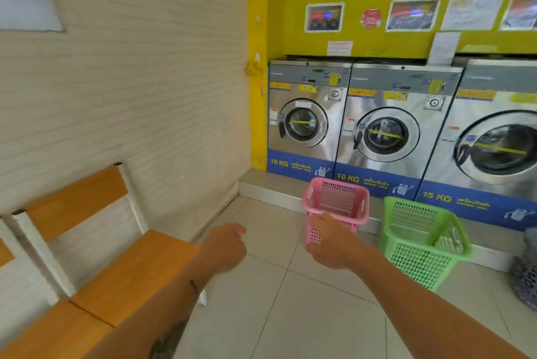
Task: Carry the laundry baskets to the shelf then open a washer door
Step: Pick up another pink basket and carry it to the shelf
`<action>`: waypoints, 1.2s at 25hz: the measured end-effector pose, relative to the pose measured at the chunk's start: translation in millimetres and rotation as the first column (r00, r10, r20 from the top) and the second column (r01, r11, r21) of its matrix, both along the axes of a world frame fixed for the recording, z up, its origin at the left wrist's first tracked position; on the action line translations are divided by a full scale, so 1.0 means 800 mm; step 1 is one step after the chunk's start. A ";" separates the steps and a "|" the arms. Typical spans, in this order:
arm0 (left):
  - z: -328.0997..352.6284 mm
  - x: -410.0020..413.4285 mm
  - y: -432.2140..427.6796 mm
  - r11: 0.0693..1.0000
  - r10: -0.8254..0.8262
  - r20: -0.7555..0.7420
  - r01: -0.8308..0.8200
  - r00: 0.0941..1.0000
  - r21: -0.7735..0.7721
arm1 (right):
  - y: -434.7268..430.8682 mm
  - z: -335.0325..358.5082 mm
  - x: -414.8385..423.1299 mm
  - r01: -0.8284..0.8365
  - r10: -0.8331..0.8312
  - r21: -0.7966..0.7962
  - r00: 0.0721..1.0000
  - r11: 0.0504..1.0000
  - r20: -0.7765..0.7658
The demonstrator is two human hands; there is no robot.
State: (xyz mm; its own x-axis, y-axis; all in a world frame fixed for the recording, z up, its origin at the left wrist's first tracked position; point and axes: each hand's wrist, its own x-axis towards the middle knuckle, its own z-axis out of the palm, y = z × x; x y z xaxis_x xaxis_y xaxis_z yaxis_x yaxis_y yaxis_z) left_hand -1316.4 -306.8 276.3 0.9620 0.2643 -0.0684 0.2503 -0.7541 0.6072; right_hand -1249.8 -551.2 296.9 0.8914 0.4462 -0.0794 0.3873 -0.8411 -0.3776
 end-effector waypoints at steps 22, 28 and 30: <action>-0.067 0.768 -0.144 0.892 -0.431 -0.062 0.436 0.900 0.119 | -0.181 -0.075 0.602 0.487 -0.481 0.018 0.867 0.873 -0.127; -0.153 0.907 -0.190 0.893 -0.398 -0.104 0.411 0.911 0.181 | -0.239 -0.146 0.778 0.495 -0.487 -0.036 0.836 0.868 -0.252; -0.176 0.946 -0.194 0.896 -0.367 -0.130 0.388 0.921 0.218 | -0.245 -0.158 0.825 0.479 -0.482 -0.079 0.836 0.874 -0.261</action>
State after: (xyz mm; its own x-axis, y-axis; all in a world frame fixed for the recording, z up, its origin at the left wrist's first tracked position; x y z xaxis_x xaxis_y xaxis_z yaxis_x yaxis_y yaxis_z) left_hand -559.8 -462.3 135.2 0.9860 -0.0992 -0.1337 -0.0395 -0.9196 0.3908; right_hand -589.9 -747.5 170.1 0.9383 -0.0353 -0.3441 -0.1797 -0.8998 -0.3975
